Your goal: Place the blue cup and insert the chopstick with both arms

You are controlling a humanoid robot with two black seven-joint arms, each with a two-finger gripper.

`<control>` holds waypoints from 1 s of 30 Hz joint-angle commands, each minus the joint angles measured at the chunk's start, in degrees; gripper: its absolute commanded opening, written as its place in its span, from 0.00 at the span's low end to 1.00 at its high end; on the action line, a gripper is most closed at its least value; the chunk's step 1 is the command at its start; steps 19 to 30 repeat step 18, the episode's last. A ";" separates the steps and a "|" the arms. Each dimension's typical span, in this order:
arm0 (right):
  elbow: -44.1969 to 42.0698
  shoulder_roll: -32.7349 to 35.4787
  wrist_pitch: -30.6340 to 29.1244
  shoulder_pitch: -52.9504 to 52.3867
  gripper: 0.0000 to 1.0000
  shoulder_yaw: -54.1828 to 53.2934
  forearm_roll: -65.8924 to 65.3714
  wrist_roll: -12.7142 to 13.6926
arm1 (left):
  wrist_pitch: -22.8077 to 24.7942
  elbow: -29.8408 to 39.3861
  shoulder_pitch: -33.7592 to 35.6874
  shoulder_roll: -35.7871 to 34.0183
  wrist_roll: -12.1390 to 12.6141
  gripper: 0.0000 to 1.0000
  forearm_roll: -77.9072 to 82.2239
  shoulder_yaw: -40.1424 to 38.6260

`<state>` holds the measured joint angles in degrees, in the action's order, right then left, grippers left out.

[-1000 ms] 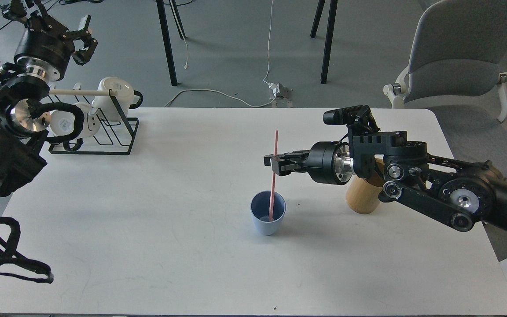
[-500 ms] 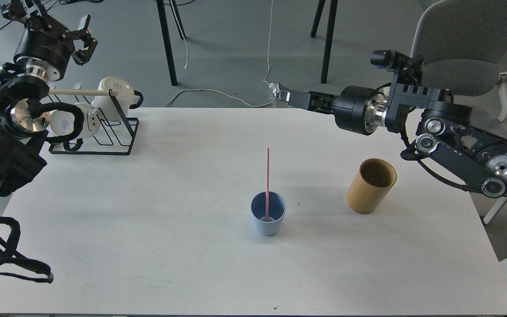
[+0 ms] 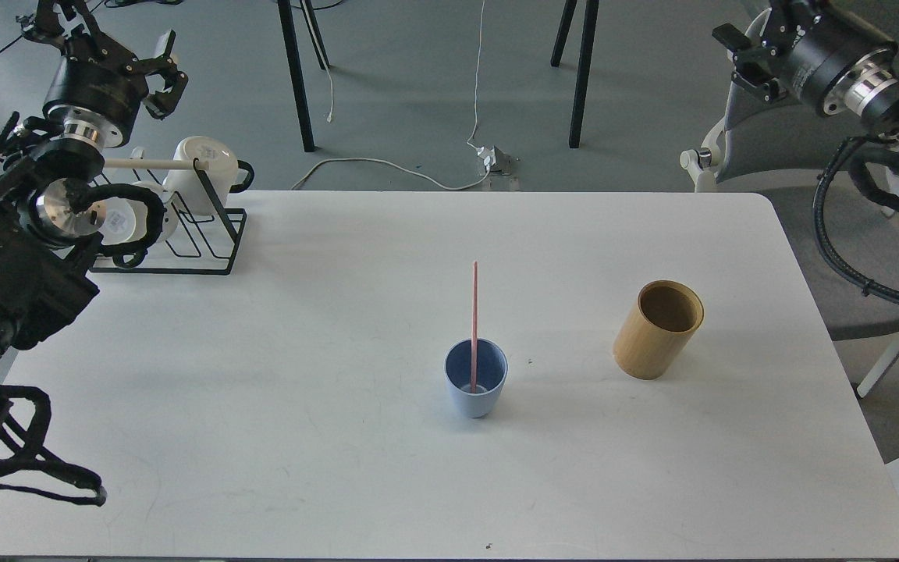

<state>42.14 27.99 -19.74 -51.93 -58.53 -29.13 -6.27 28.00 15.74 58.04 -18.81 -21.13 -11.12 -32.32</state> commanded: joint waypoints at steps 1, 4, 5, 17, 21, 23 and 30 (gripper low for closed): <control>-6.09 0.49 -0.83 1.39 1.00 -0.09 15.56 -1.90 | 0.00 0.00 0.05 0.09 0.39 1.00 -2.93 -0.03; -10.39 -0.21 -2.05 2.44 1.00 -0.09 25.24 -1.90 | 0.00 0.00 0.05 0.26 0.39 1.00 -3.91 -0.03; -12.06 -0.48 -2.93 2.79 1.00 -0.09 28.23 -1.99 | 0.00 0.00 0.05 0.35 0.39 1.00 -4.00 -0.03; -15.59 -5.66 -4.88 2.89 1.00 1.75 34.58 -3.75 | 0.00 0.35 0.05 0.88 0.30 1.00 -4.00 -0.03; -15.59 -5.40 -4.79 2.54 1.00 2.19 34.58 -3.40 | 0.00 0.61 -0.03 1.05 0.30 1.00 -4.00 -0.03; -15.59 -5.40 -4.79 2.54 1.00 2.19 34.58 -3.40 | 0.00 0.61 -0.03 1.05 0.30 1.00 -4.00 -0.03; -15.59 -5.40 -4.79 2.54 1.00 2.19 34.58 -3.40 | 0.00 0.61 -0.03 1.05 0.30 1.00 -4.00 -0.03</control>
